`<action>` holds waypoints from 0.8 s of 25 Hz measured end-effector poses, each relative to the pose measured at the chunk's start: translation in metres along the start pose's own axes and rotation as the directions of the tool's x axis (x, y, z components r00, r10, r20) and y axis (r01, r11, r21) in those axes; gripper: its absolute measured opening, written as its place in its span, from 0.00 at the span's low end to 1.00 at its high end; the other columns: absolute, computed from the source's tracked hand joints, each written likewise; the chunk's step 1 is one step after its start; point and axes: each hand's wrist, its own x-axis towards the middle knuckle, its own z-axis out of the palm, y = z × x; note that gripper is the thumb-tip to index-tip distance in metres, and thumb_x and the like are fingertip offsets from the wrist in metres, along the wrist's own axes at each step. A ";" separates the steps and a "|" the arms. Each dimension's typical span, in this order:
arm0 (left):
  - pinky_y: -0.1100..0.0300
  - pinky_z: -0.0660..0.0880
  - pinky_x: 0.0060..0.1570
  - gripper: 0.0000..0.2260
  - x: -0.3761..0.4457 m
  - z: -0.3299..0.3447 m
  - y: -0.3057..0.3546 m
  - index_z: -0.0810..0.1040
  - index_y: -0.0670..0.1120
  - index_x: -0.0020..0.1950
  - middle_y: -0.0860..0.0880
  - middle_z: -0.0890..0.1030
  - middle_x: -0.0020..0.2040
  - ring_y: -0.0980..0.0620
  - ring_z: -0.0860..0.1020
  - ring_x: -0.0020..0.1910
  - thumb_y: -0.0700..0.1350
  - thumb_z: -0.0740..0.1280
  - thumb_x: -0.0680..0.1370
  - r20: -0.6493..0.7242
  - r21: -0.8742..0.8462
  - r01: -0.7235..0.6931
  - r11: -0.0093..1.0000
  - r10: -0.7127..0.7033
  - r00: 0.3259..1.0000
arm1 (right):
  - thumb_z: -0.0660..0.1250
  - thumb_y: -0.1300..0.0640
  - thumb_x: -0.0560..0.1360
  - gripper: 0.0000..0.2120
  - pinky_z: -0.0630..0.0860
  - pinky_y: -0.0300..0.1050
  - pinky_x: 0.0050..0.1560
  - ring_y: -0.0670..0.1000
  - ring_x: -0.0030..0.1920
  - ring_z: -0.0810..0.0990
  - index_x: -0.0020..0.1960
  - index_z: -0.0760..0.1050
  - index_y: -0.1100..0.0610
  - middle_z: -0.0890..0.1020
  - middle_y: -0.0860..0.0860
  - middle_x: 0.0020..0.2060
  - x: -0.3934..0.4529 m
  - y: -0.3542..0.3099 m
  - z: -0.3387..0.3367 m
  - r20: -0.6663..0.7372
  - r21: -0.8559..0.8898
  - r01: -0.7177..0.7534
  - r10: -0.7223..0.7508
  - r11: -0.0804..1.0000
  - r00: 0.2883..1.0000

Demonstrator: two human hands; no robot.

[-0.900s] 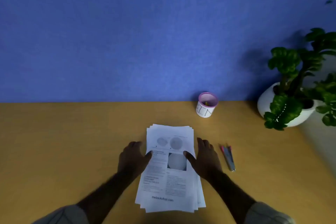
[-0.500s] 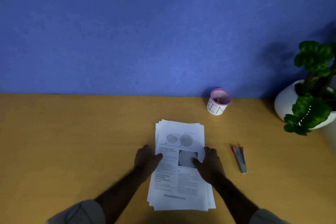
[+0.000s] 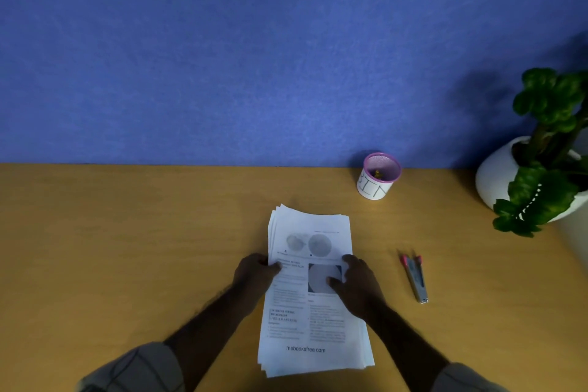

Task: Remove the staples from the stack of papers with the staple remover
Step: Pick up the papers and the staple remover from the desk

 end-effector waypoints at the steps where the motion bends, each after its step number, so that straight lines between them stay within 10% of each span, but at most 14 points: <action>1: 0.50 0.82 0.47 0.08 -0.001 -0.002 0.002 0.80 0.41 0.47 0.45 0.84 0.47 0.45 0.83 0.46 0.44 0.75 0.75 -0.002 0.023 -0.026 0.999 0.026 1.000 | 0.74 0.53 0.72 0.25 0.75 0.38 0.48 0.46 0.52 0.74 0.65 0.70 0.54 0.77 0.52 0.59 0.001 -0.002 -0.003 -0.016 0.026 -0.009 0.010 1.000 1.000; 7: 0.60 0.80 0.41 0.09 -0.008 -0.033 0.020 0.81 0.45 0.49 0.50 0.86 0.46 0.53 0.84 0.45 0.41 0.77 0.72 0.255 0.036 -0.234 0.972 0.218 0.942 | 0.74 0.52 0.72 0.34 0.68 0.58 0.69 0.54 0.70 0.68 0.74 0.63 0.52 0.70 0.51 0.72 0.015 -0.031 -0.036 -0.233 -0.078 0.192 -0.205 0.978 0.951; 13: 0.60 0.81 0.47 0.10 -0.014 -0.045 0.041 0.81 0.52 0.52 0.53 0.86 0.49 0.56 0.84 0.48 0.39 0.73 0.75 0.356 0.142 -0.346 0.927 0.279 0.892 | 0.70 0.52 0.75 0.28 0.60 0.58 0.73 0.51 0.68 0.71 0.73 0.64 0.47 0.73 0.47 0.69 0.029 -0.074 -0.043 -0.110 0.022 0.240 -0.236 0.971 0.966; 20: 0.70 0.73 0.38 0.07 -0.026 -0.029 0.060 0.81 0.53 0.55 0.57 0.84 0.47 0.59 0.82 0.44 0.47 0.71 0.78 0.271 0.198 -0.522 0.830 0.465 0.843 | 0.69 0.62 0.76 0.05 0.75 0.34 0.42 0.45 0.42 0.80 0.48 0.83 0.56 0.83 0.47 0.42 0.018 -0.082 -0.038 -0.088 0.273 0.275 -0.261 0.922 0.961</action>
